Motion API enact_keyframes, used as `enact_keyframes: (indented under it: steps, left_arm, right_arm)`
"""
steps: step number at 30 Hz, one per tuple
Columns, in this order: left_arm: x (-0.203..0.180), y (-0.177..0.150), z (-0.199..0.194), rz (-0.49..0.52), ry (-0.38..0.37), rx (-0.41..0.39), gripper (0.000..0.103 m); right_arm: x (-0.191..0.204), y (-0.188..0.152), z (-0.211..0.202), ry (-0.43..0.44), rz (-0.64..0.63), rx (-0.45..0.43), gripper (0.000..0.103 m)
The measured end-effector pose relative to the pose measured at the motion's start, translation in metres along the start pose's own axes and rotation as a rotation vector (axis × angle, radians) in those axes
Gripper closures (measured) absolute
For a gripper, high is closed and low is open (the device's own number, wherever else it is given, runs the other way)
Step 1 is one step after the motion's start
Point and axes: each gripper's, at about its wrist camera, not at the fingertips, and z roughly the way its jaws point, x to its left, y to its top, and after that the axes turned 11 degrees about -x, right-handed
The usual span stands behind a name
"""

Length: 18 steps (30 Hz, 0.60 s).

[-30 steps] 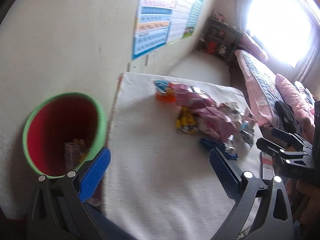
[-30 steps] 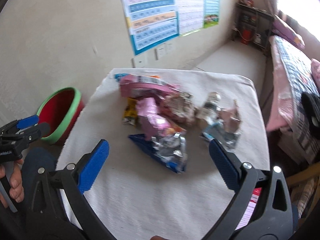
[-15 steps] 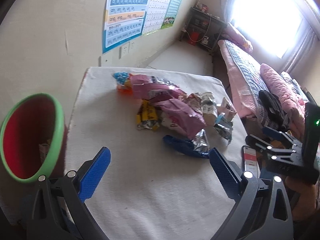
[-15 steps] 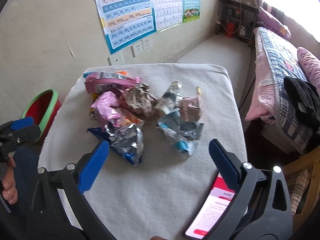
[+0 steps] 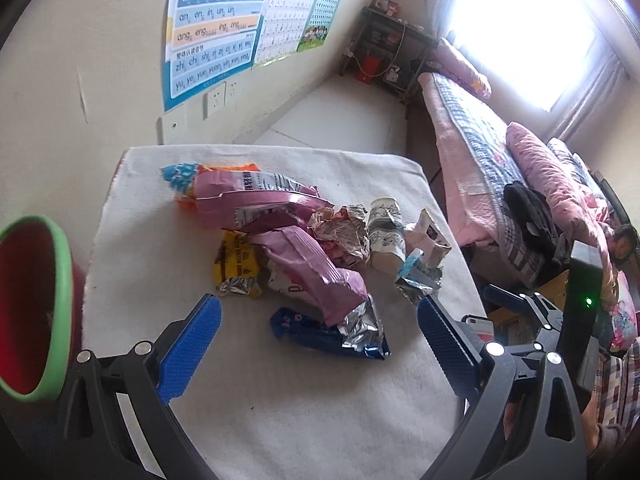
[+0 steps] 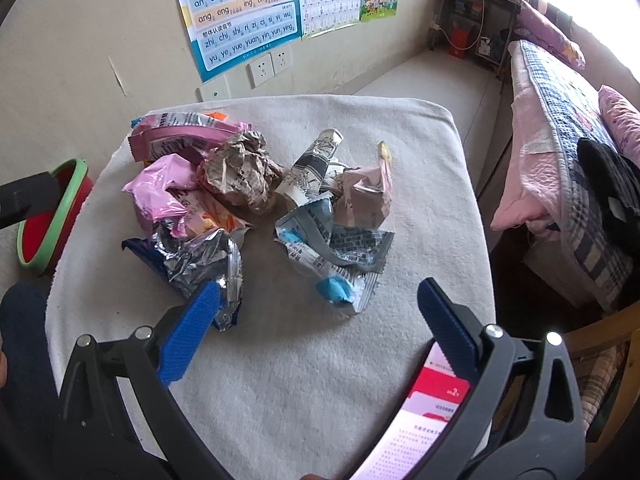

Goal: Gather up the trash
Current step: 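Grasp the pink wrapper with the left tool while the right tool grasps the blue-white wrapper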

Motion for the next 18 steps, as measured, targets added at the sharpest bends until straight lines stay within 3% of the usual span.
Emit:
enact_keyframes:
  steps: [3, 11, 18]
  left_arm:
    - [-0.002, 0.002, 0.015, -0.013, -0.001, 0.020, 0.011]
    - [0.000, 0.004, 0.058, -0.057, 0.018, 0.106, 0.025]
    - [0.000, 0.003, 0.081, -0.072, 0.008, 0.168, 0.057]
  right_arm:
    - [0.000, 0.001, 0.007, -0.006, -0.002, 0.006, 0.006]
    - [-0.003, -0.006, 0.035, -0.020, -0.034, 0.054, 0.016]
    - [-0.004, -0.010, 0.049, -0.016, -0.057, 0.077, 0.034]
